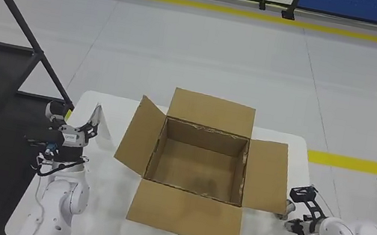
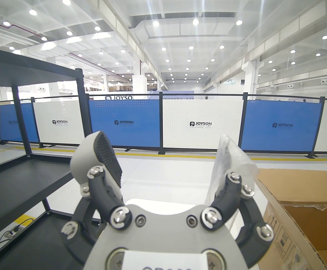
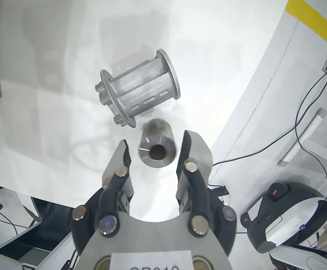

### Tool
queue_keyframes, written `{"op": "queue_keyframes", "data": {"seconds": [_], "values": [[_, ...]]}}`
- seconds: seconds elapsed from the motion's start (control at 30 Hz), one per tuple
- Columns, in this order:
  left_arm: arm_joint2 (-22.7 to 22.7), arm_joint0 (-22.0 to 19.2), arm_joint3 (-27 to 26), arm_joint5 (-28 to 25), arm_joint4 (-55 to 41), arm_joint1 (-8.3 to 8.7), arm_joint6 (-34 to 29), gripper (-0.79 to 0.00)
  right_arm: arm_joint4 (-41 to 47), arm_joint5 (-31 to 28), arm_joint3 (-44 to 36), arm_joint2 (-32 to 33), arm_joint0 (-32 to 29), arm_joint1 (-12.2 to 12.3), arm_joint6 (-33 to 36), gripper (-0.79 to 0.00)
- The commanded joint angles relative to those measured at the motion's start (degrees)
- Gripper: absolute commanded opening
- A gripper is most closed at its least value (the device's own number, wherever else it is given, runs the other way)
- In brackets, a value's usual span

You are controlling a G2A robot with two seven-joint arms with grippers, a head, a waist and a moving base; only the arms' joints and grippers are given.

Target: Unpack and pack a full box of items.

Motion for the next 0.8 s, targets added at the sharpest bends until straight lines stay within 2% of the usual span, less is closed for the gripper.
{"op": "queue_keyframes", "data": {"seconds": [0.0, 0.17, 0.23, 0.27, 0.3, 0.37, 0.5, 0.63, 0.77], "values": [[-0.04, 0.01, -0.01, 0.01, -0.03, 0.00, 0.01, 0.000, 0.23, 0.07, -0.08, -0.07, 0.17, 0.13, 0.25, -0.151], [-0.21, 0.00, 0.05, -0.20, -0.19, 0.01, 0.09, 0.000, 0.41, 1.51, -3.08, 1.34, -0.03, 0.59, -0.73, -0.086], [-0.35, -0.03, 0.03, -0.33, -0.18, 0.04, 0.04, 0.000, 1.35, 3.28, -7.16, 3.36, -0.90, 0.80, -2.46, 0.000], [-0.42, -0.04, 0.00, -0.39, -0.12, 0.05, 0.10, 0.000, 1.81, 4.30, -9.71, 4.40, -1.59, 0.90, -3.03, -0.009], [-0.48, -0.05, 0.01, -0.45, -0.10, 0.07, 0.10, 0.000, 2.28, 5.51, -12.81, 5.33, -2.31, 0.96, -3.39, -0.052], [-0.61, -0.05, -0.05, -0.53, -0.23, 0.08, 0.09, 0.000, 3.29, 7.63, -19.11, 6.83, -3.80, 1.05, -4.10, 0.000], [-1.00, 0.17, 0.02, -0.87, -0.55, 0.13, 0.34, 0.000, 6.42, 8.72, -30.12, 6.99, -5.29, 1.05, -6.12, 0.000], [-1.65, 0.60, 0.25, -1.09, -1.44, 0.18, 0.97, 0.000, 11.15, 7.72, -34.13, 2.34, -2.51, 0.88, -6.96, 0.000], [-3.12, 1.53, -0.18, -1.61, -2.74, 0.34, 1.60, 0.000, 12.15, 6.83, -32.56, -6.82, 4.22, 0.49, -5.00, 0.000]]}}
